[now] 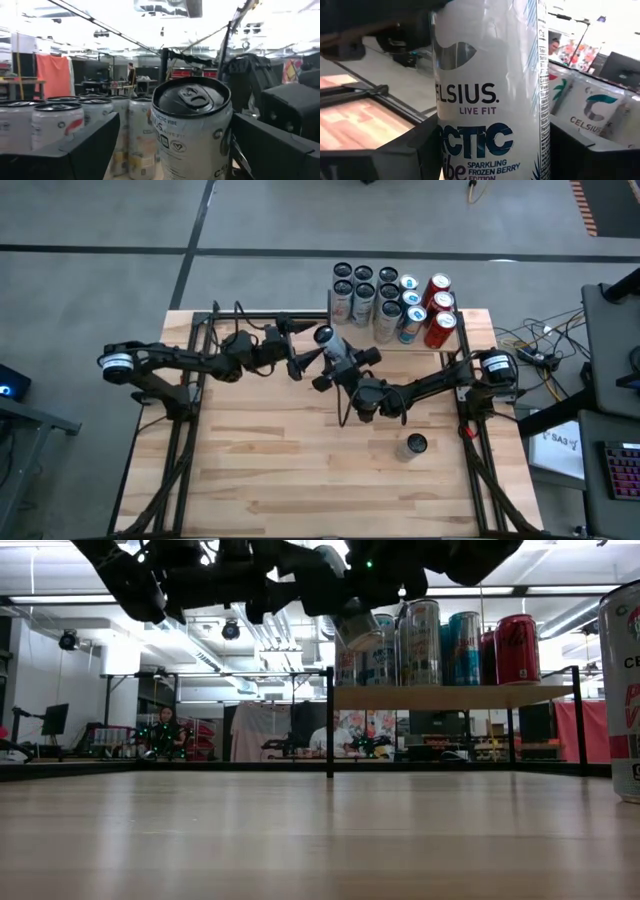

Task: Place canned beverage on shelf
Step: Put the white blue soda can on the shelf aligned with the other white blue soda cans

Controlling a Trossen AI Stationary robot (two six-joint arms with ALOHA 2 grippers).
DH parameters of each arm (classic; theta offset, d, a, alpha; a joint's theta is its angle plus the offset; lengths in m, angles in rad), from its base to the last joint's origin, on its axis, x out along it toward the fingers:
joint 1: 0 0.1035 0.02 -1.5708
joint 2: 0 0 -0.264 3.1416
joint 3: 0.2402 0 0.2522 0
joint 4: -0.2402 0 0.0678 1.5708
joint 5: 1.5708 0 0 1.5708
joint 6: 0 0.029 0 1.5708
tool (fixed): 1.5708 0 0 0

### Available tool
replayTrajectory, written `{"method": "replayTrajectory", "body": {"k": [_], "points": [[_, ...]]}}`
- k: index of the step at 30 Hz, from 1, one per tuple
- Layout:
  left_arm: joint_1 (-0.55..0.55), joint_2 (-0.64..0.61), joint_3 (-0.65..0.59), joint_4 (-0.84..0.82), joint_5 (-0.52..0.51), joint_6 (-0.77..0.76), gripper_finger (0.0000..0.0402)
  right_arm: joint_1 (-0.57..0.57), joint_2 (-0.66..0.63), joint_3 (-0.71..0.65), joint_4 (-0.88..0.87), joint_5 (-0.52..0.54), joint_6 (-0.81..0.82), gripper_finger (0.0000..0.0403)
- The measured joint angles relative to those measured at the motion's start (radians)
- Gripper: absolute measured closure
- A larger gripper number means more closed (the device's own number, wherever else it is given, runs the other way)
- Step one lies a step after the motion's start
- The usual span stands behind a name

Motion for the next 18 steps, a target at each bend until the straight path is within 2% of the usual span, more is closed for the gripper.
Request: {"method": "replayTrajectory", "body": {"k": [6,14,18], "points": [[-0.002,0.012,0.028,0.012,0.110,0.011,0.0033,-0.001,0.000,0.000,-0.003,-0.077,0.001,0.0156],[-0.002,0.060,0.055,0.037,0.127,0.007,0.0036,-0.004,0.000,0.000,0.002,-0.037,0.010,0.0156],[-0.002,0.060,0.055,0.035,0.127,0.007,0.0054,-0.004,0.000,0.000,0.002,-0.045,0.013,0.0156]]}}
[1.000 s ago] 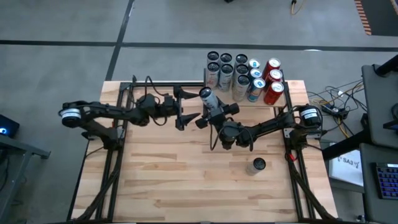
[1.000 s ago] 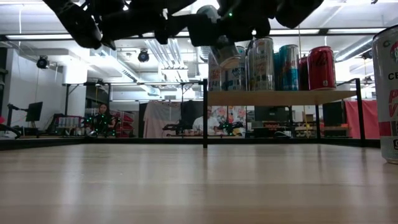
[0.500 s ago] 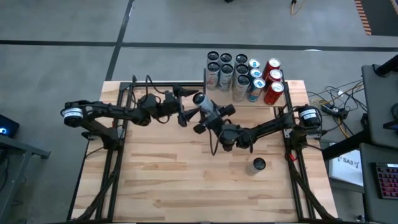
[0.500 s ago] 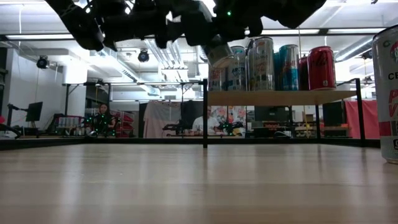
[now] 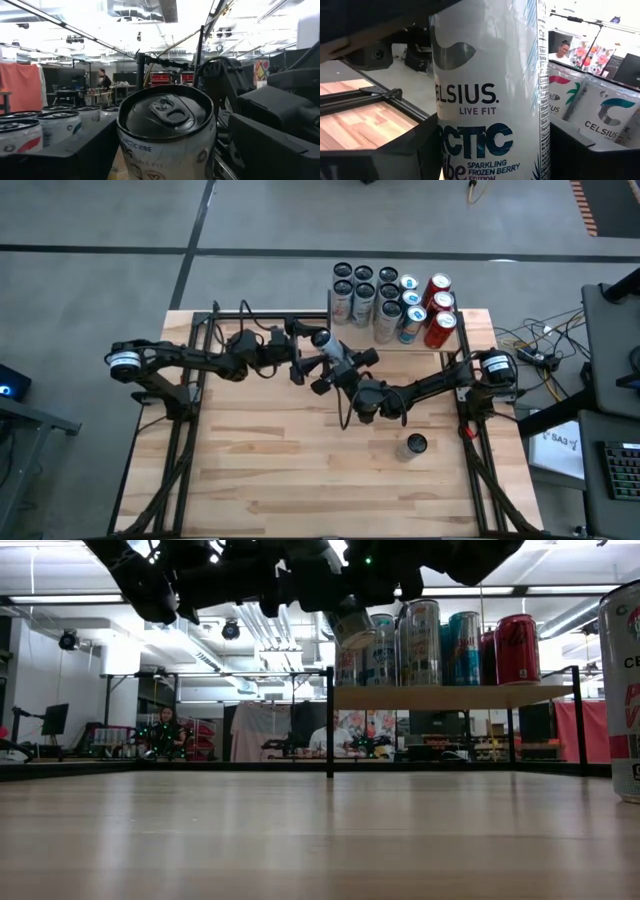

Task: Place canned beverage on shelf
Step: Put the white blue soda can on the shelf aligned with the other white blue soda cans

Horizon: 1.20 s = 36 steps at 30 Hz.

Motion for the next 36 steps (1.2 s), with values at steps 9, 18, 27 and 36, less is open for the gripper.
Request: {"method": "replayTrajectory", "body": {"k": [9,18,27,36], "points": [[0.001,-0.002,0.000,-0.008,-0.002,-0.017,0.0146,0.000,0.000,0.000,0.000,0.000,-0.003,0.0156],[0.001,-0.002,0.000,-0.013,0.000,-0.015,0.0158,0.000,0.000,-0.001,-0.001,0.000,-0.007,0.0129],[0.001,-0.002,0.071,-0.130,0.009,0.059,0.0155,0.021,-0.019,0.000,0.006,0.077,-0.059,0.0062],[0.007,0.001,0.265,-0.389,-0.025,0.237,0.0154,0.127,-0.091,0.000,0.002,0.308,-0.213,0.0066]]}}
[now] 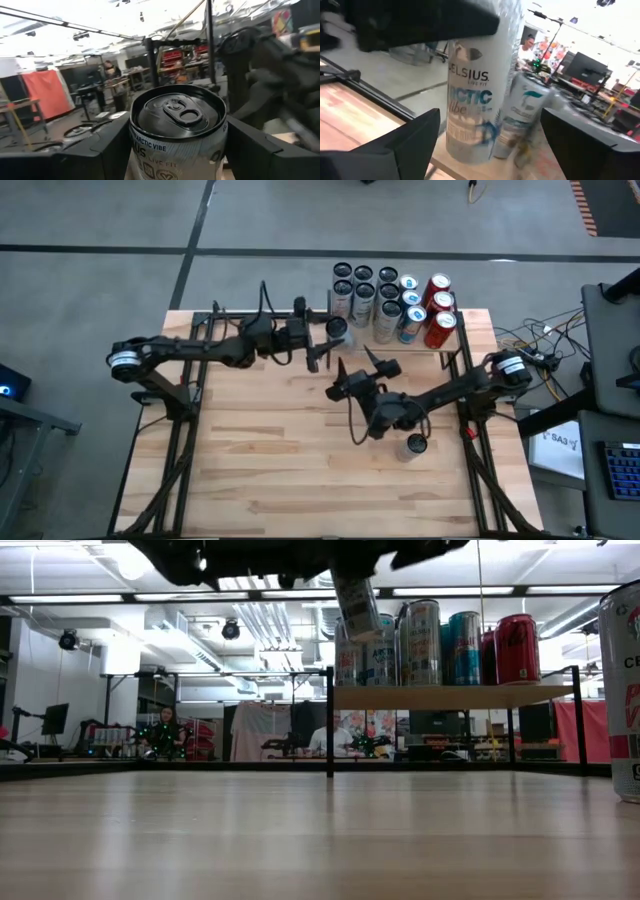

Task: Place canned beverage on shelf
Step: Put the white blue soda can on the shelf aligned with the other white blue soda cans

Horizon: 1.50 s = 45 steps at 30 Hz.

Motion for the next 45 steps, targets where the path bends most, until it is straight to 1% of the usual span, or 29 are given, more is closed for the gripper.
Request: {"method": "replayTrajectory", "body": {"k": [2,5,9,13,18,22,25,30,35,45], "points": [[0.009,0.015,0.030,-0.019,-0.017,0.015,0.0153,0.025,-0.024,0.000,-0.002,0.024,-0.029,0.0070],[0.030,0.054,0.067,-0.019,-0.018,-0.001,0.0153,0.060,-0.067,0.000,0.001,0.031,-0.051,0.0074],[0.050,0.137,0.124,-0.022,-0.027,-0.021,0.0153,0.103,-0.112,0.000,-0.002,0.037,-0.060,0.0074],[0.059,0.222,0.195,-0.070,-0.028,-0.041,0.0153,0.142,-0.153,0.000,-0.001,0.037,-0.063,0.0074],[0.067,0.295,0.266,-0.127,-0.053,-0.036,0.0153,0.174,-0.165,0.000,-0.002,0.036,-0.061,0.0074],[0.067,0.312,0.291,-0.134,-0.071,-0.028,0.0153,0.179,-0.161,0.000,-0.001,0.035,-0.053,0.0074],[0.065,0.315,0.292,-0.134,-0.123,-0.003,0.0153,0.180,-0.158,-0.003,-0.010,0.035,-0.046,0.0075],[0.070,0.316,0.292,-0.136,-0.130,0.015,0.0153,0.180,-0.156,-0.003,-0.026,0.034,-0.026,0.0075],[0.071,0.316,0.292,-0.137,-0.131,-0.005,0.0150,0.180,-0.156,-0.003,-0.027,0.034,-0.007,0.0075],[0.071,0.316,0.292,-0.134,-0.131,-0.031,0.0105,0.180,-0.156,-0.003,-0.028,0.034,0.011,0.0075]]}}
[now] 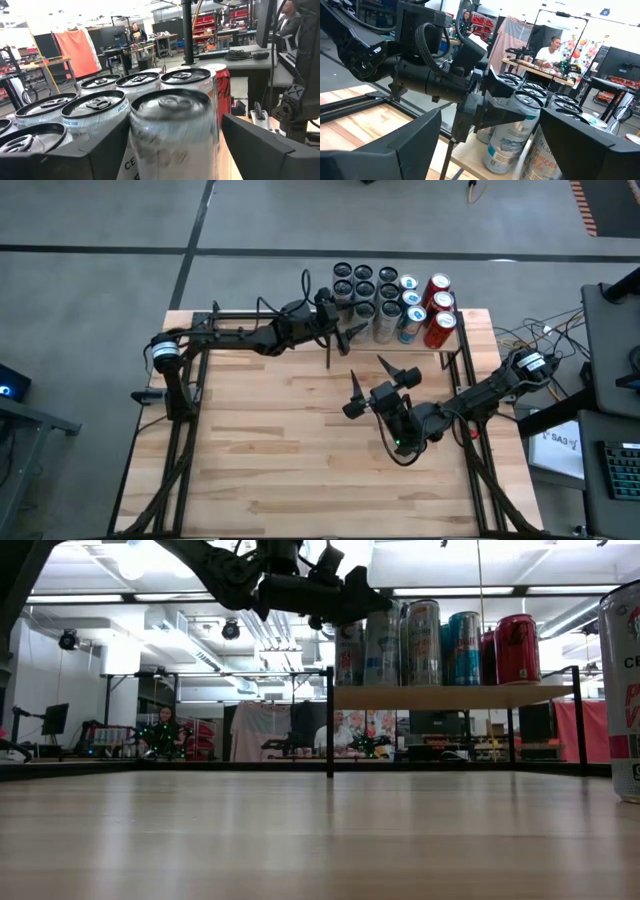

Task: Place canned beverage on shelf
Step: Put the white blue soda can on the shelf aligned with the other white blue soda cans, then put the white pink soda can on the shelf aligned with the other white pink soda cans

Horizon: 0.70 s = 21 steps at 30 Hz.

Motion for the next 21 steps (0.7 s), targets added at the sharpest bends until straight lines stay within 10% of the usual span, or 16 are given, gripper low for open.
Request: {"method": "replayTrajectory", "body": {"k": [21], "points": [[0.000,-0.068,-0.002,-0.114,0.000,0.000,0.0097,0.001,0.001,0.000,0.000,0.000,0.000,0.0075]]}}
